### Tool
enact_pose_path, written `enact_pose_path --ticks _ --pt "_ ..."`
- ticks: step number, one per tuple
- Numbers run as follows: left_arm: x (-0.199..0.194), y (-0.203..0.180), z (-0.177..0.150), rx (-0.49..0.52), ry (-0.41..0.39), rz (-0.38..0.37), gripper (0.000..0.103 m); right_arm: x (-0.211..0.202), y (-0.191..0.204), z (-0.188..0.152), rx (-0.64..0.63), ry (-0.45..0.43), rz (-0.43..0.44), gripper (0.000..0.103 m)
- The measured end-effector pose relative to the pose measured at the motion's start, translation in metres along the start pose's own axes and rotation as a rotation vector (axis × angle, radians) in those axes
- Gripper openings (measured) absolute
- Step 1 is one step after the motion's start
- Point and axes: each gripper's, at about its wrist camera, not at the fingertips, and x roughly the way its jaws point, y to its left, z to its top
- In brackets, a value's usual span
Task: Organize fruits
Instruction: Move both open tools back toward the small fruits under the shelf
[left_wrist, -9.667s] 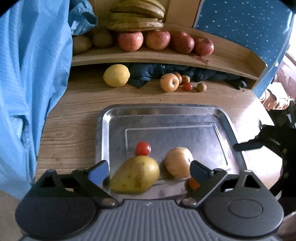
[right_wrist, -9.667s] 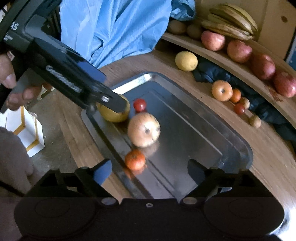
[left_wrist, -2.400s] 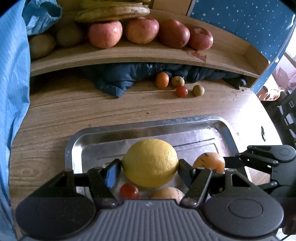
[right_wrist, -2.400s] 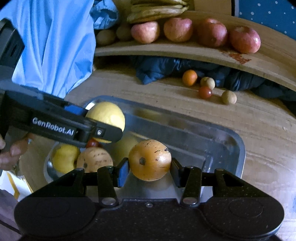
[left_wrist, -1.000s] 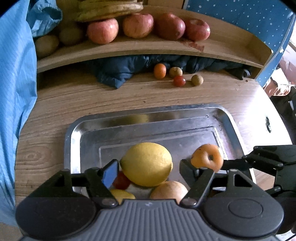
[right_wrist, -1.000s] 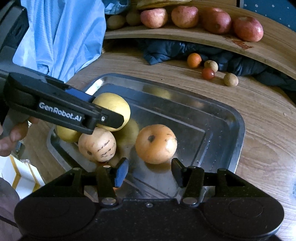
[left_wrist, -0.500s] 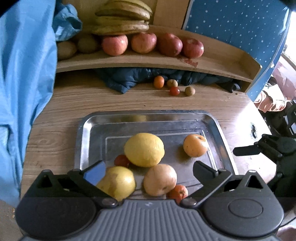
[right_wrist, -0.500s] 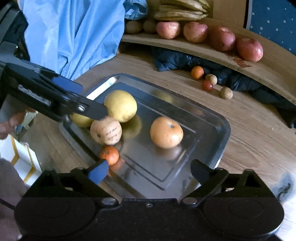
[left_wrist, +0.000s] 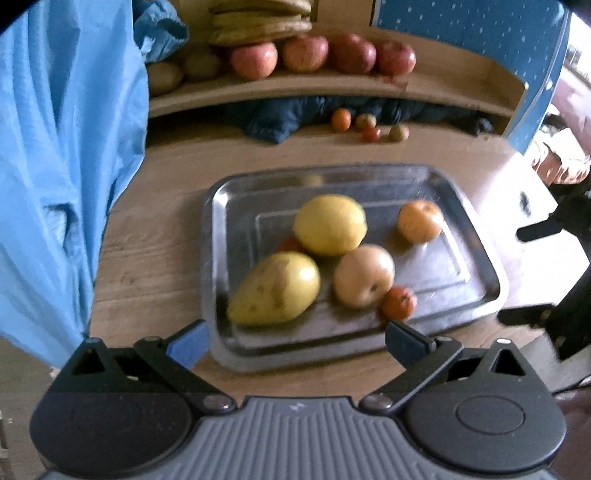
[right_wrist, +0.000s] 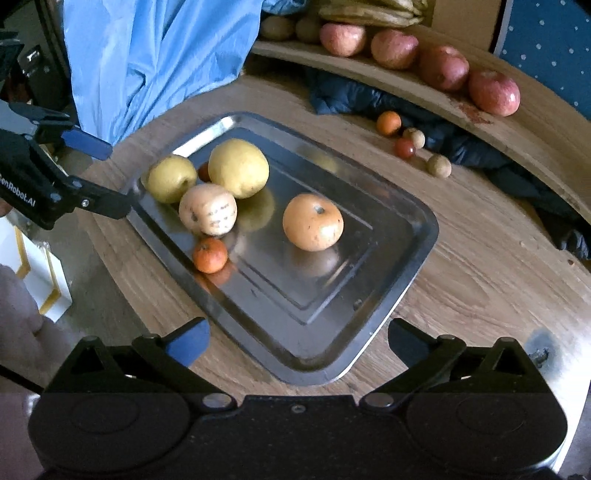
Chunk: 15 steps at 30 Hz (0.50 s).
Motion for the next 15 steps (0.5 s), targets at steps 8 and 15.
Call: enact_pose_path --ticks 8,15 --pt "-0.001 0.008 -0.004 0.014 0.024 0.069 0.103 0.001 -0.011 -0.002 0.006 0.016 -0.027 0.102" --pt "-0.001 0.009 0.013 0.025 -0.001 0.092 0.103 -0.001 -0.022 0.007 0.014 -0.012 -0.054 0.102"
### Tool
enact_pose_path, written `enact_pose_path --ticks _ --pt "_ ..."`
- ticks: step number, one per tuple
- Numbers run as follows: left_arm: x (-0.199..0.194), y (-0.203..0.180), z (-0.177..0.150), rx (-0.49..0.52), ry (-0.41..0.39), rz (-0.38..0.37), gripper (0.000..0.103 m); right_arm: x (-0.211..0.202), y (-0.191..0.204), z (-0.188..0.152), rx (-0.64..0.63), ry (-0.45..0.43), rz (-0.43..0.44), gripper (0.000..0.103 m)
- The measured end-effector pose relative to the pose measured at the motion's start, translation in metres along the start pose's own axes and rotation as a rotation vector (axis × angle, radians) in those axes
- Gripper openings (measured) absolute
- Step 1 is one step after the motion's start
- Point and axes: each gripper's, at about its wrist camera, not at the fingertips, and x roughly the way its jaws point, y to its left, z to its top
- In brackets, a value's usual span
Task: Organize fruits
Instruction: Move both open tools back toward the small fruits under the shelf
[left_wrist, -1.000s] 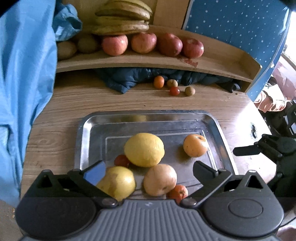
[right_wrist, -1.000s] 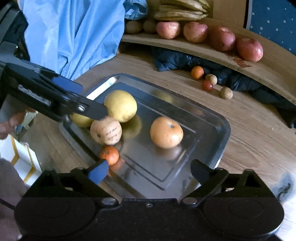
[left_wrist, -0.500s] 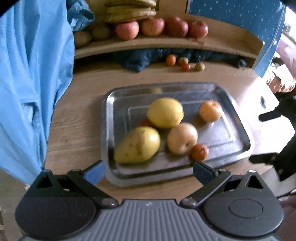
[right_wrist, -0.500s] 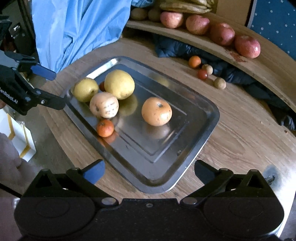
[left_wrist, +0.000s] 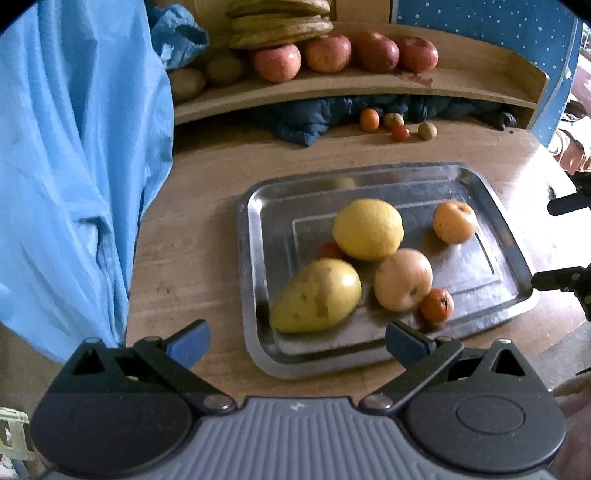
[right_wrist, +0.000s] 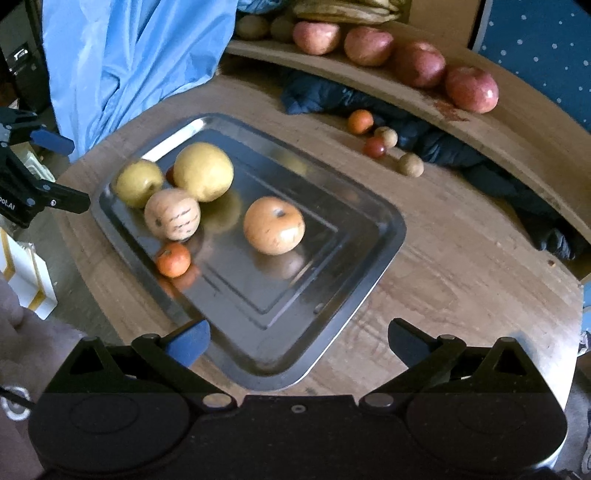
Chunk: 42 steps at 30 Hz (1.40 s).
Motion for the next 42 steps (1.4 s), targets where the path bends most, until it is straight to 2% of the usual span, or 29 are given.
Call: enact_pose_path --ticks 7,14,29,35,42 --pt "0.005 -0.001 0.025 0.037 -0.013 -0.018 0.103 0.002 -0.008 0.010 0.026 -0.001 -0.015 0.102" --pt "0.030 -0.005 0.057 0.077 -0.026 -0.055 0.103 0.008 -0.014 0.022 0.061 0.001 -0.057 0.102" --pt "0.069 -0.013 0.126 0.021 -0.095 -0.177 0.103 0.016 -0.030 0.056 0.132 -0.042 -0.167 0.102" --pt "0.085 -0.024 0.147 0.000 -0.090 -0.190 0.103 0.023 -0.038 0.069 0.167 -0.068 -0.190 0.102" --pt "0.114 -0.041 0.164 0.022 -0.057 -0.213 0.103 0.034 -0.044 0.079 0.196 -0.070 -0.194 0.102"
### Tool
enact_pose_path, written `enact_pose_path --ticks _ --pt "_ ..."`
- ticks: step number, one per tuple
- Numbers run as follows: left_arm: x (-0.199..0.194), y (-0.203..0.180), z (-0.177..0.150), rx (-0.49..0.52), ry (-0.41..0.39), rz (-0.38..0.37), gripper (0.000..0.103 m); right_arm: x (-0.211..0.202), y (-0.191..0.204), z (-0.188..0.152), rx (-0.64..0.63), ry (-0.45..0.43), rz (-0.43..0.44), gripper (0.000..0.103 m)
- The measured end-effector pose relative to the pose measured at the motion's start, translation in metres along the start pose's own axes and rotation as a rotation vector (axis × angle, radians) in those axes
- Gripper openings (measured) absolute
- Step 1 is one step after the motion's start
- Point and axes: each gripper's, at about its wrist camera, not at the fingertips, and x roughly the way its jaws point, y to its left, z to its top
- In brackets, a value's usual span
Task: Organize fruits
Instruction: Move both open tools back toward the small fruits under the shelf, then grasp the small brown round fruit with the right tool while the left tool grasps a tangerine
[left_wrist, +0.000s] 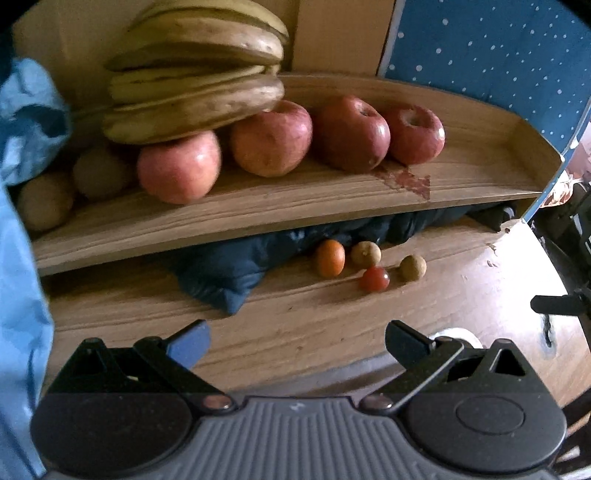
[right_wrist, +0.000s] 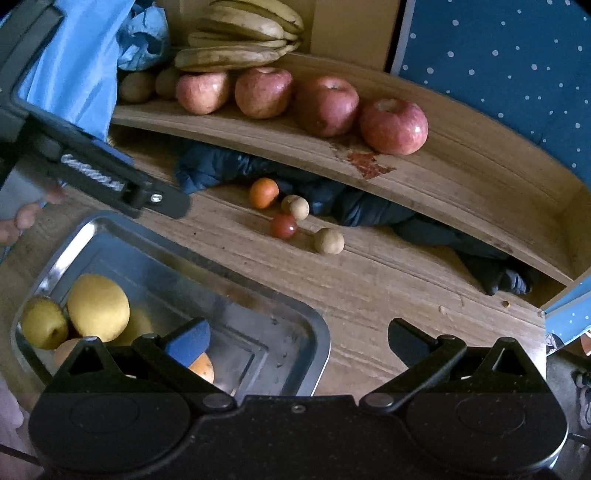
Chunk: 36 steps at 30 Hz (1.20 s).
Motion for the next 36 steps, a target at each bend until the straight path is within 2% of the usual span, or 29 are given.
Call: enact_pose_path --ticks 8,15,20,24,31,36 --pt "0.038 -0.009 0.012 -0.057 0.034 -0.004 0.103 0.021 -0.005 0.004 0.022 0.025 -0.044 0.102" --pt "0.057 -0.015 0.020 -0.075 0.024 0.012 0.103 0.040 -0.012 0.011 0.038 0.016 -0.100 0.102" --pt "0.064 -0.013 0.022 -0.094 0.020 0.001 0.102 0.055 -0.016 0.018 0.039 0.002 -0.119 0.097" --pt "0.065 -0.012 0.021 -0.107 0.008 -0.017 0.096 0.062 -0.017 0.023 0.034 -0.011 -0.121 0.088" --pt "0.071 -0.008 0.022 -0.146 0.015 -0.030 0.087 0.072 -0.018 0.031 0.041 -0.018 -0.110 0.081" --pt "0.079 -0.005 0.021 -0.163 0.018 -0.044 0.075 0.077 -0.022 0.036 0.083 -0.023 -0.082 0.074"
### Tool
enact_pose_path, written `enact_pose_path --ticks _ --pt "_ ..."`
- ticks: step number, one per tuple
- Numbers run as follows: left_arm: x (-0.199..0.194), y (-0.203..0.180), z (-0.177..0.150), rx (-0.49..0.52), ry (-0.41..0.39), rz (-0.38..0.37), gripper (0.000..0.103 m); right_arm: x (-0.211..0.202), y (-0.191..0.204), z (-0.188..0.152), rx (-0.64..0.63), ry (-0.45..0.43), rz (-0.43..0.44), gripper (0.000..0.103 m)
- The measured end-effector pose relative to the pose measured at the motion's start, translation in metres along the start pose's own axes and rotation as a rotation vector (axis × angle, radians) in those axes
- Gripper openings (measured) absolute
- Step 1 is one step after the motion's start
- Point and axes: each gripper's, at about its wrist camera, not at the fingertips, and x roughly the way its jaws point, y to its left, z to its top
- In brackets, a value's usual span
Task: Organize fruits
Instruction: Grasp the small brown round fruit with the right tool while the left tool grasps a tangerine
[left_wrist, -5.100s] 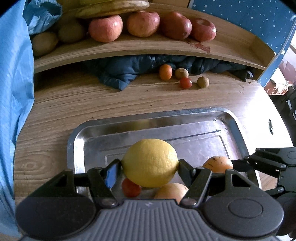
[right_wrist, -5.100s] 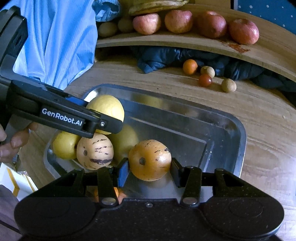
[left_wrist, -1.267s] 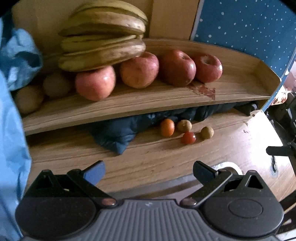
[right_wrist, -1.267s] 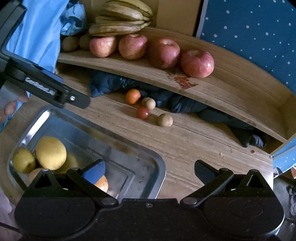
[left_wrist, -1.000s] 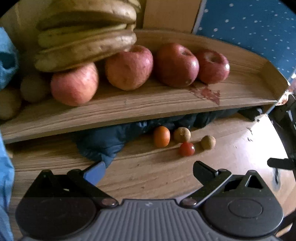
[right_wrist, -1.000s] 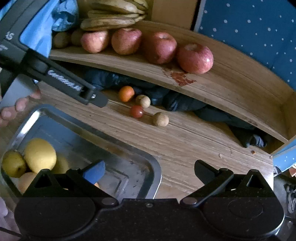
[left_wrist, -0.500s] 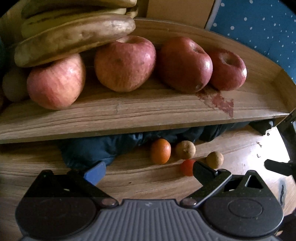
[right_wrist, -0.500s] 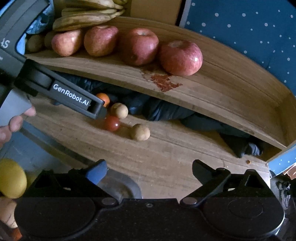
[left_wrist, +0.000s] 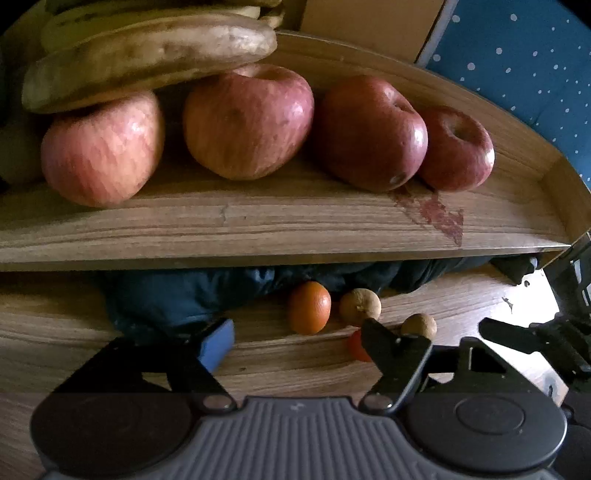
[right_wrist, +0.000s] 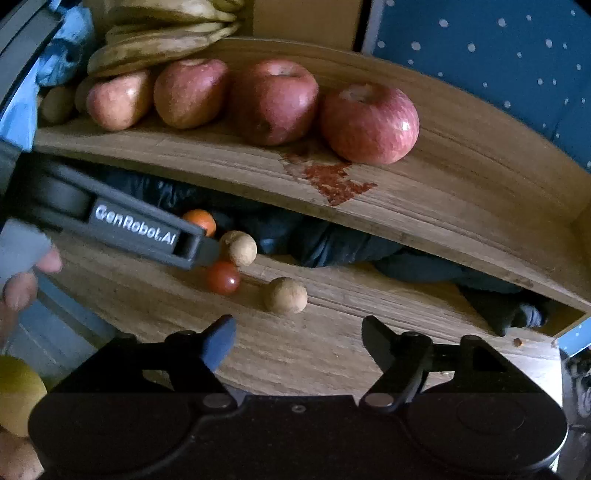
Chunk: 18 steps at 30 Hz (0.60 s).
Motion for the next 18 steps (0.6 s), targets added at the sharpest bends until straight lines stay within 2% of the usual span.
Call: enact_pose_path --ticks 4,9,18 --pt "0.003 0.002 -0.002 -0.005 -0.003 -0.008 0.065 0.005 -0.003 0.002 0.033 0.010 0.014 0.063" --pt "0.006 0.006 0.001 -0.014 0.002 -0.012 0.056 0.010 -0.004 0.004 0.045 0.017 0.022 0.058" --pt "0.005 0.003 0.008 -0.008 0.004 -0.010 0.047 0.020 -0.005 0.008 0.053 0.020 0.047 0.049"
